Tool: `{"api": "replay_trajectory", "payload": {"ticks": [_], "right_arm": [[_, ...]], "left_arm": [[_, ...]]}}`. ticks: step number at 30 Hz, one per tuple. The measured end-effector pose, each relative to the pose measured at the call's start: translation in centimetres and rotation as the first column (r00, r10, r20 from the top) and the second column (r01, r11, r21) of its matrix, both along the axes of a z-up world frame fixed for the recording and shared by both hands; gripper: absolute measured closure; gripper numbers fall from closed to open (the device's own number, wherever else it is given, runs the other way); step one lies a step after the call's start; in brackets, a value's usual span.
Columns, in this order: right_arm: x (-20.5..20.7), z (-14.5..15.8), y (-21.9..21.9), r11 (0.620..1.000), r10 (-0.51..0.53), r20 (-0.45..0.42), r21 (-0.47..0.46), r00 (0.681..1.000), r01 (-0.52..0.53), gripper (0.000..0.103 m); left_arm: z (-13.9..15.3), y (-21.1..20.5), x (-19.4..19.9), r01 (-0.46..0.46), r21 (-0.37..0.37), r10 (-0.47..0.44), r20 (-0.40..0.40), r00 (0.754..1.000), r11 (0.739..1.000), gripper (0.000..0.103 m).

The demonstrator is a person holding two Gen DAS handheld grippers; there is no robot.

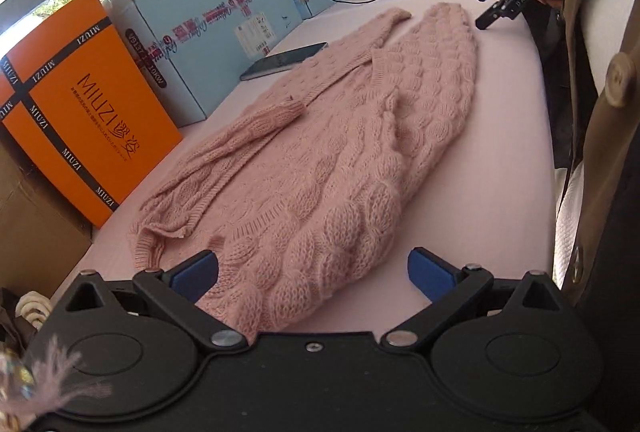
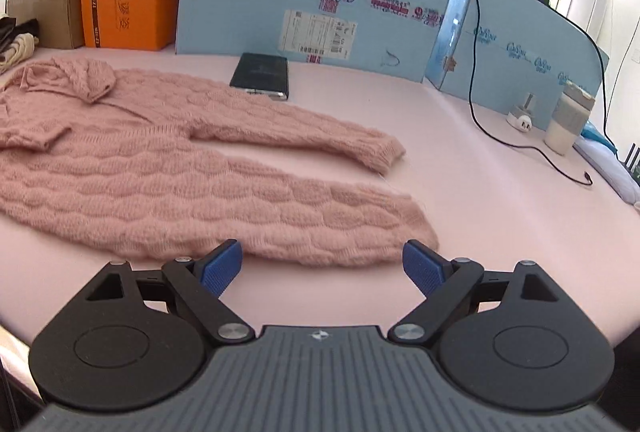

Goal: Fold clothes

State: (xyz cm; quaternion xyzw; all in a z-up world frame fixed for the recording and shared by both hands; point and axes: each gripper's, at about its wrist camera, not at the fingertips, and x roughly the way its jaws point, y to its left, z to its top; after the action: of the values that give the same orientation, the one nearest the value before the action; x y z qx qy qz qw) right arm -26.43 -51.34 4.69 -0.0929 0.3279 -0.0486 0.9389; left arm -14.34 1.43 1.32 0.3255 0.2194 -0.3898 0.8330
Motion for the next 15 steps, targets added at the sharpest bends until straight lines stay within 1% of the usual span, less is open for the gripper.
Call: {"api": "replay_trajectory", "payload": {"ticks": [2,4,6,8,9,12,13,15], "right_arm": [[-0.9,-0.3,-0.6,1.0,-0.008,-0.032,-0.004,0.999,0.008,0.017],[-0.7,-0.4,-0.2,0.999,0.012,-0.052,-0.034,0.999,-0.014,0.017],[0.0,-0.2,0.9,0.995,0.05,-0.073,-0.084,0.996,-0.056,0.017],[0.8,0.1,2.3,0.983,0.108,-0.095,-0.135,0.99,-0.12,0.018],[1.2,0.3,2.9,0.976,0.139,-0.104,-0.154,0.985,-0.154,0.019],[2.1,0.7,4.8,0.95,0.256,-0.12,-0.153,0.959,-0.272,0.02],[2.4,0.8,5.3,0.94,0.292,-0.12,-0.146,0.949,-0.308,0.02],[2.8,1.0,6.5,0.917,0.367,-0.119,-0.12,0.923,-0.38,0.02]], "left_arm": [[-0.1,-0.1,0.1,-0.02,-0.005,0.02,0.003,1.0,1.0,0.0],[-0.2,-0.7,0.4,-0.027,-0.006,0.027,0.013,1.0,1.0,0.0],[-0.3,-1.3,0.8,-0.03,-0.013,0.031,0.024,0.999,0.999,0.0],[-0.4,-2.0,1.2,-0.03,-0.025,0.031,0.035,0.999,0.999,0.0],[-0.4,-2.1,1.5,-0.037,-0.041,0.039,0.033,0.999,0.998,0.0],[-0.4,-2.4,2.8,-0.09,-0.105,0.094,0.03,0.995,0.99,0.0],[-0.4,-2.3,3.3,-0.107,-0.133,0.11,0.021,0.994,0.985,0.0],[0.1,-1.8,4.4,-0.162,-0.204,0.16,-0.026,0.987,0.966,0.0]]}}
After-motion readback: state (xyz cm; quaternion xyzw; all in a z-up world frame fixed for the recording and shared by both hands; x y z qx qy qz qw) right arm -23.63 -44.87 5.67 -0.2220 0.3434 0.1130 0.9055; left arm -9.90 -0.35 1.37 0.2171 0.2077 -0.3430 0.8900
